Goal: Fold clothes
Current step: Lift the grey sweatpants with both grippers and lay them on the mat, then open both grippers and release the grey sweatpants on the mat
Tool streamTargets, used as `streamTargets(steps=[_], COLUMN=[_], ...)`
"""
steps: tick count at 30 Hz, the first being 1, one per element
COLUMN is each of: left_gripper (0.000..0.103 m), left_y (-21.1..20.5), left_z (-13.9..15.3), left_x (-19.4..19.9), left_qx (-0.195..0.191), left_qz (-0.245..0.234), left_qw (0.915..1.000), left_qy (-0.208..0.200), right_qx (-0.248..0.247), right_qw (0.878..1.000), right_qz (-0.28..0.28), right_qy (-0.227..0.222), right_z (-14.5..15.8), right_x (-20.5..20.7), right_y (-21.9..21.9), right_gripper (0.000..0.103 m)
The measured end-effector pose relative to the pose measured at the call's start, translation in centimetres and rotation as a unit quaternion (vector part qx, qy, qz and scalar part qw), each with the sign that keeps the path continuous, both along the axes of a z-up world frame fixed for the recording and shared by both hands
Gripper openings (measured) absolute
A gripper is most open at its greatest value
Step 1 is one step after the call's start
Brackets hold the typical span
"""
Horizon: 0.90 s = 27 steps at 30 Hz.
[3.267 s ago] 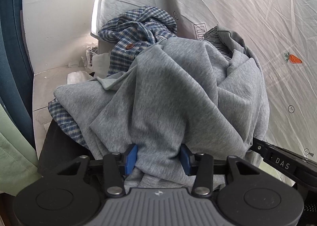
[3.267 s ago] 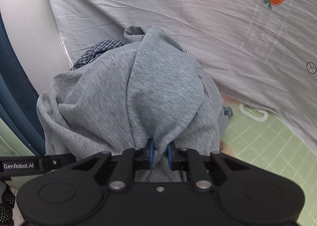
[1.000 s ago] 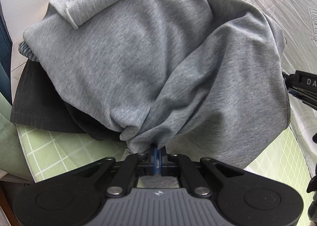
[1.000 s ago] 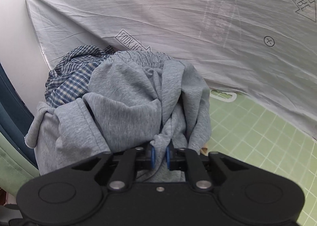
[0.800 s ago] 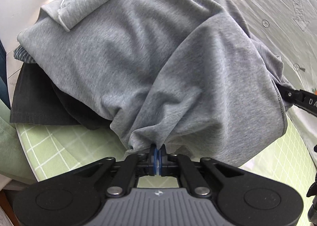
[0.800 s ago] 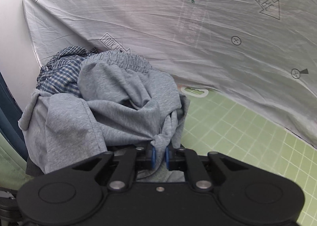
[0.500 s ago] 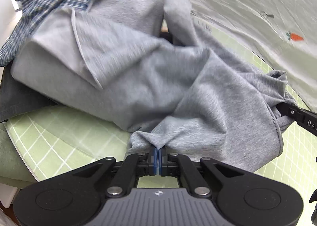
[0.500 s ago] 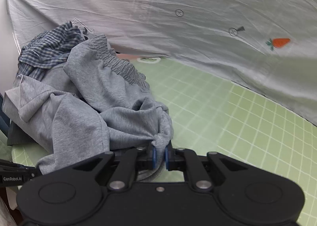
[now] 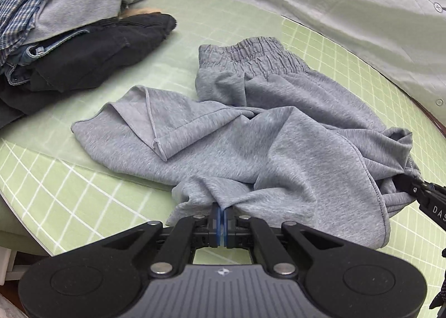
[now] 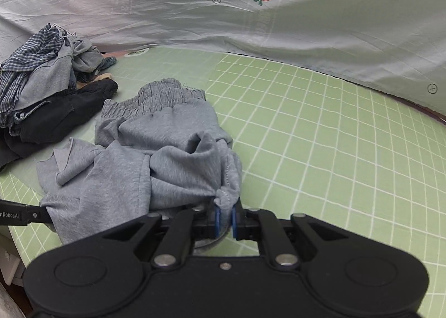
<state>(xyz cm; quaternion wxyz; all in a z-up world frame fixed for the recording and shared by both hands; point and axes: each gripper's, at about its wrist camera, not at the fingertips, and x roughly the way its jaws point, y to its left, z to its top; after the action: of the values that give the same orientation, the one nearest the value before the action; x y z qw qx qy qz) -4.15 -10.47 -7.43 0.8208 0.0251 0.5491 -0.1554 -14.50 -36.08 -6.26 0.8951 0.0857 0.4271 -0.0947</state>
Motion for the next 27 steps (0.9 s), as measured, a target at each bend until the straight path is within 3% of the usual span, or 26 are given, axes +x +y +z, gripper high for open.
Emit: streamTargets(steps=[8,13,18,21,25,27], left_gripper=[0.002,0.003,0.007,0.017,0.028,0.028], left_y=[-9.9,-14.1,-15.1,-14.5,-12.2,-11.3], left_z=[0.0,-1.8,-2.8,-2.2,-0.4,-0.1], left_x=[-6.9,-11.1,-13.3,-13.3,-12.4,-11.1], left_qx=[-0.01,-0.005,0.011,0.01,0.006,0.011], left_qz=[-0.091,-0.136,-0.135,-0.122,-0.097,-0.082], left_qw=[0.9957,0.99,0.9896,0.9915,0.995,0.9965], left_qy=[0.017,0.039,0.048,0.043,0.023,0.014], right_qx=[-0.006,-0.004,0.017,0.016,0.013,0.016], right_qw=[0.996,0.99,0.985,0.985,0.983,0.979], right_qz=[-0.087,-0.141,-0.167,-0.169,-0.185,-0.196], right_qy=[0.014,0.031,0.039,0.032,-0.017,-0.057], right_z=[-0.6,-1.0,-1.8,-1.3,0.6,1.8], right_x=[-11.7,-13.6,-15.9,-15.9,-15.7,-15.5], right_y=[-8.4,-10.4,-11.0,-10.4,-10.0,-9.8], right_gripper=[0.008,0.008,0.011,0.017,0.047,0.047])
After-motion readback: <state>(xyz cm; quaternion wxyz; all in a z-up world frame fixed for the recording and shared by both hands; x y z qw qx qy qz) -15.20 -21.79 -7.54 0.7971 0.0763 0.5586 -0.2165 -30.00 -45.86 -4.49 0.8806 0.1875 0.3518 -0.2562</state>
